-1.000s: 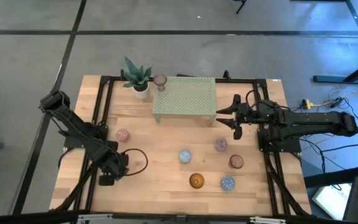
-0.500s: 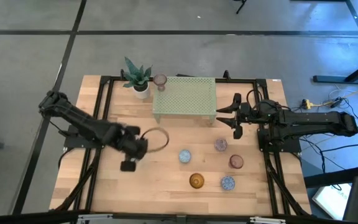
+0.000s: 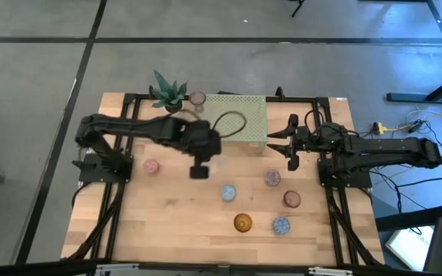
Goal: Pick & Place candle stick holders
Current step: Put the transparent glass candle holder on the shelf
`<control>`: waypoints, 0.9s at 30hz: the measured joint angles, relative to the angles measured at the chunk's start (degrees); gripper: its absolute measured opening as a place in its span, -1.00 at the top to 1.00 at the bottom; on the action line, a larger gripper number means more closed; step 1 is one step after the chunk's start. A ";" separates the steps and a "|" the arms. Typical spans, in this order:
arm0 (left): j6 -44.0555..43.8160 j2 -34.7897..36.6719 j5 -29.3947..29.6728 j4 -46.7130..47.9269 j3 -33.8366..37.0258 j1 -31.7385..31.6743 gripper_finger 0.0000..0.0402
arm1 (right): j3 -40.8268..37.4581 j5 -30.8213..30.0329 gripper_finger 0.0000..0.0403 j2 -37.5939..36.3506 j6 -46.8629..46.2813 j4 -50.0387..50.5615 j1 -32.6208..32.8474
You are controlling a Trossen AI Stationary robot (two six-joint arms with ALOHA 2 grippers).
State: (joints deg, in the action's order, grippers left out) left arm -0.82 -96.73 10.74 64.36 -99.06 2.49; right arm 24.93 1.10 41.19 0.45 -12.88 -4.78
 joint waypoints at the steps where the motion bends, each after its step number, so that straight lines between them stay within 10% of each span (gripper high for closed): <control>1: 0.04 -1.40 0.00 0.97 -2.61 -1.06 0.91 | 0.00 0.00 0.20 0.00 0.00 0.00 0.00; 13: -9.49 -12.00 4.20 10.82 -24.51 -15.46 0.88 | 0.00 0.00 0.20 0.02 -0.17 0.56 0.02; 27: -14.88 -13.99 -17.05 13.82 -24.71 -32.90 0.89 | 0.00 0.00 0.20 0.04 0.00 0.72 0.00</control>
State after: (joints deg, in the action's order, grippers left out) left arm -15.69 -110.72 -6.31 78.18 -123.76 -30.41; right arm 24.93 1.10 41.23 0.45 -12.16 -4.78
